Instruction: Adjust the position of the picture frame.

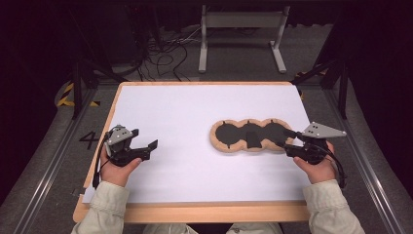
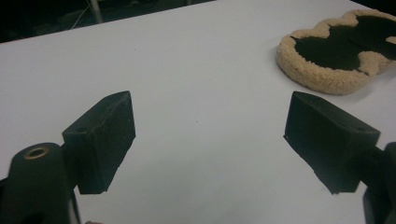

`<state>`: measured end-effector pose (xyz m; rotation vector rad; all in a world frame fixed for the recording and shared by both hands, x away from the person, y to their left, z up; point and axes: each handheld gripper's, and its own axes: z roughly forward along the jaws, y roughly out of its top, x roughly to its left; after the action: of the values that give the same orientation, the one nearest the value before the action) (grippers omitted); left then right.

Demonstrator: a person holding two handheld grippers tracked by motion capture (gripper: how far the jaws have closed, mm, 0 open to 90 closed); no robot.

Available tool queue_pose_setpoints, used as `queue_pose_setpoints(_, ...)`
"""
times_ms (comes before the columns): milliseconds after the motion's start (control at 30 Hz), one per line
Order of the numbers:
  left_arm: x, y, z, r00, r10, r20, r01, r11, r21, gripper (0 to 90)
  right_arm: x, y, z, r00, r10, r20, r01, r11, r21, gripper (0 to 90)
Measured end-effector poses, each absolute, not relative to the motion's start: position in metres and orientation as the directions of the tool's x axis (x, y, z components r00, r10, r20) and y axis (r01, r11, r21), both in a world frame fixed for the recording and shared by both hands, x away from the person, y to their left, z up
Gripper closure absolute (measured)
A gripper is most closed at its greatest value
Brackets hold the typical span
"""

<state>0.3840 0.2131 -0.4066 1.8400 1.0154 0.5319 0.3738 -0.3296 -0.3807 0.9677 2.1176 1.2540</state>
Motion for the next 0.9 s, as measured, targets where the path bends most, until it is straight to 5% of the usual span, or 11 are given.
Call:
queue_pose_setpoints(400, 0.386, 0.213, -0.407, 0.564, 0.821, -0.085, 0.430, -0.204, 0.880, 17.6, 0.383, -0.331, -0.374, -0.617, 0.783, -0.082, 0.350, 0.366, 0.862, 56.4)
queue_pose_setpoints(900, 0.386, 0.215, -0.406, 0.563, 0.822, -0.087, 0.435, -0.205, 0.877, 17.5, 0.393, -0.324, -0.356, -0.630, 0.774, -0.062, 0.366, 0.366, 0.856, 50.5)
